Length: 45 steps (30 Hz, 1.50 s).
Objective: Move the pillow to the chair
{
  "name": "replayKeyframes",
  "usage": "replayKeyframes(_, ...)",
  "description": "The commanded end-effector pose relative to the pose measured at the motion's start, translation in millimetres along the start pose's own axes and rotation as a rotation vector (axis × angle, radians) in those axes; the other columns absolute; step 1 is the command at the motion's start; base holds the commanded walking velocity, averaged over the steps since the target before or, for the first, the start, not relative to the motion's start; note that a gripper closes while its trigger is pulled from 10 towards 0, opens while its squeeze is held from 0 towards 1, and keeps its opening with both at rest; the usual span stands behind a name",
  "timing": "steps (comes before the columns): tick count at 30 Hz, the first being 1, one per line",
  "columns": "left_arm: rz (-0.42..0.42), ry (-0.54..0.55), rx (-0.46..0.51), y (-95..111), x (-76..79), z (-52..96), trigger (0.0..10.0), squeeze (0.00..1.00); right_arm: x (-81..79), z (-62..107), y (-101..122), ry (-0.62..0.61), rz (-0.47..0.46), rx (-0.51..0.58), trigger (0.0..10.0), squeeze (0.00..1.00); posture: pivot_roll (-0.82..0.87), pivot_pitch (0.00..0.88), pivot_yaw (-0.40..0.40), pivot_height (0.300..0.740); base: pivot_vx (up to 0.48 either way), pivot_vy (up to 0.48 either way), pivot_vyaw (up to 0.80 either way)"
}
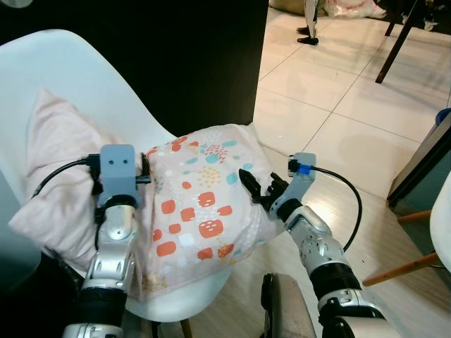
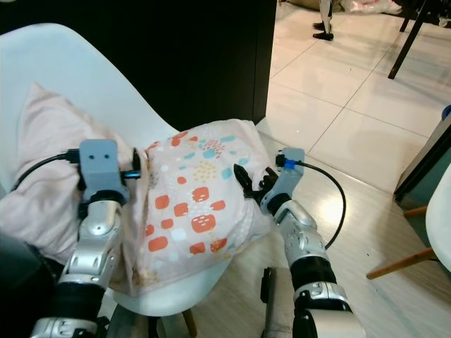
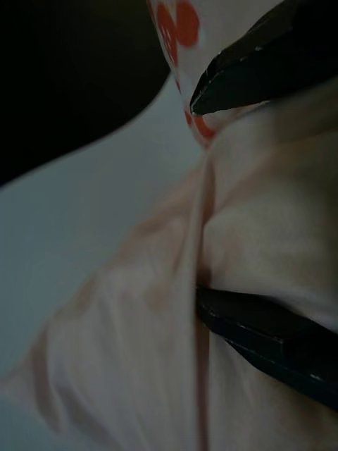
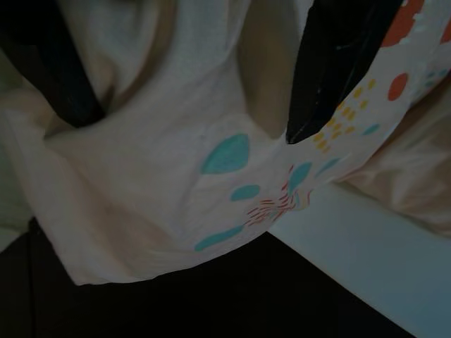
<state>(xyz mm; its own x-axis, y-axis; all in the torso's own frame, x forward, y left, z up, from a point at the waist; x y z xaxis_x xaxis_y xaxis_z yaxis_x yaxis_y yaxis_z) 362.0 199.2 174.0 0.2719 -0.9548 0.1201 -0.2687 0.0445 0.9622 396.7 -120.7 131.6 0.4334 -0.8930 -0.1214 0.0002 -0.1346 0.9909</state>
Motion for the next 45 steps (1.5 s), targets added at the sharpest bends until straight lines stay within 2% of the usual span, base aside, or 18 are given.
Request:
replayKeyframes(1, -0.049, 0.027, -0.026, -5.2, -10.7, 3.0, 10.0, 1.0, -3.9, 1.1, 0.2, 0.022, -0.015, 0.012, 10.0, 1.0, -0.01, 0.112, -0.004, 0.536, 0.0, 0.0, 0.0)
replayKeyframes(4, -0.112, 0.085, -0.036, -3.5, -28.0, 12.0, 10.0, 1.0, -1.1, 5.1, 5.5, 0.032, -0.006, 0.037, 10.0, 1.0, 0.0, 0.107, -0.006, 0.536, 0.0, 0.0, 0.0)
replayKeyframes(10, -0.161, 0.105, -0.022, 5.9, -35.2, 12.5, 10.0, 1.0, 7.8, 8.9, 12.9, 0.015, 0.056, 0.049, 10.0, 1.0, 0.0, 0.108, -0.004, 0.536, 0.0, 0.0, 0.0)
replayKeyframes(13, -0.264, 0.045, -0.04, 9.9, -33.4, 11.9, 10.0, 1.0, 18.0, 12.5, 16.2, -0.012, 0.144, 0.023, 10.0, 1.0, 0.0, 0.11, 0.0, 0.536, 0.0, 0.0, 0.0)
replayKeyframes(14, -0.285, 0.028, -0.067, 7.9, -32.8, 13.9, 10.0, 1.0, 22.5, 13.8, 18.0, -0.028, 0.156, 0.019, 10.0, 0.0, -0.01, 0.111, 0.003, 0.536, 0.0, 0.0, 0.0)
replayKeyframes(17, -0.333, -0.006, -0.086, 9.9, -31.1, 18.0, 10.0, 1.0, 29.8, 16.3, 22.6, -0.056, 0.153, 0.031, 10.0, 0.0, -0.01, 0.113, 0.005, 0.536, 0.0, 0.0, 0.0)
replayKeyframes(18, -0.354, -0.014, -0.081, 15.6, -31.3, 19.2, 10.0, 0.85, 32.7, 18.1, 24.4, -0.066, 0.146, 0.038, 10.0, 0.0, 0.0, 0.114, 0.001, 0.536, 0.0, 0.0, 0.0)
replayKeyframes(19, -0.38, -0.02, -0.074, 21.4, -31.9, 19.4, 10.0, 0.0, 34.2, 19.3, 25.4, -0.073, 0.132, 0.046, 10.0, 0.0, 0.0, 0.113, 0.002, 0.536, 0.0, 0.0, 0.0)
replayKeyframes(21, -0.433, -0.041, -0.094, 30.0, -34.7, 17.9, 10.0, 0.0, 34.8, 20.4, 25.5, -0.077, 0.127, 0.047, 10.0, 0.0, 0.0, 0.114, 0.004, 0.536, 0.0, 0.0, 0.0)
replayKeyframes(22, -0.486, -0.038, -0.061, 45.4, -39.9, 14.6, 10.0, 0.0, 33.5, 20.4, 26.5, -0.074, 0.123, 0.056, 10.0, 0.0, 0.01, 0.114, 0.003, 0.536, 0.0, 0.0, 0.0)
replayKeyframes(26, -0.519, -0.053, -0.025, 57.2, -40.0, 11.3, 10.0, 0.0, 32.9, 19.8, 27.4, -0.075, 0.111, 0.062, 10.0, 0.0, 0.02, 0.113, -0.002, 0.536, 0.0, 0.0, 0.0)
replayKeyframes(27, -0.55, -0.053, 0.041, 73.5, -40.4, 7.8, 10.0, 0.0, 31.0, 17.9, 27.7, -0.058, 0.103, 0.059, 10.0, 0.0, 0.02, 0.113, -0.005, 0.536, 0.0, 0.0, 0.0)
replayKeyframes(29, -0.511, -0.05, 0.065, 78.4, -39.3, 7.1, 10.0, 0.0, 30.5, 17.1, 29.7, -0.055, 0.098, 0.067, 10.0, 0.0, 0.03, 0.113, -0.002, 0.541, 0.0, 0.0, 0.0)
replayKeyframes(30, -0.418, -0.068, 0.086, 80.7, -33.1, 7.8, 10.0, 0.0, 29.9, 15.9, 33.2, -0.055, 0.093, 0.085, 10.0, 0.0, 0.03, 0.11, -0.002, 0.551, 0.0, 0.0, 0.0)
replayKeyframes(33, -0.376, -0.081, 0.093, 80.8, -29.4, 8.6, 10.0, 0.0, 29.5, 15.4, 34.4, -0.055, 0.091, 0.091, 10.0, 0.0, 0.03, 0.11, -0.002, 0.556, 0.0, 0.0, 0.0)
replayKeyframes(36, -0.067, -0.143, -0.019, 54.5, -6.5, 15.4, 10.0, 0.0, 28.0, 14.3, 34.1, -0.058, 0.073, 0.098, 10.0, 0.0, 0.02, 0.102, 0.002, 0.571, 0.0, 0.0, 0.0)
replayKeyframes(38, 0.045, -0.189, -0.074, 40.5, 8.2, 20.4, 10.0, 0.0, 26.9, 14.2, 31.7, -0.061, 0.067, 0.095, 10.0, 0.0, 0.02, 0.102, 0.002, 0.581, 0.0, 0.0, 0.0)
replayKeyframes(45, 0.1, -0.308, -0.14, 13.9, 42.3, 36.0, 10.0, 0.0, 24.5, 14.2, 20.2, -0.073, 0.055, 0.066, 10.0, 0.0, 0.02, 0.091, 0.005, 0.601, 0.0, 0.0, 0.0)
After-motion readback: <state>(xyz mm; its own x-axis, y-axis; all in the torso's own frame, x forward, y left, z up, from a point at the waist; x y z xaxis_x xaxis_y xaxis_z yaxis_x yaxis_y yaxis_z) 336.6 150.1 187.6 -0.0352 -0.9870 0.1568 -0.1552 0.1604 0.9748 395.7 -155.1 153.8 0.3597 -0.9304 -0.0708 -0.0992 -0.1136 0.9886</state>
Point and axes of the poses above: a point about 5 cm out from each wrist's last joint towards the gripper, its own z axis pointing back from the gripper into the wrist, its own y axis along the axis of the wrist's last joint, x = y × z, the point moved 4 cm from there along -z, pointing out of the wrist towards the gripper, and after that the axes turned 14 degrees about z, right-handed, at the moved point
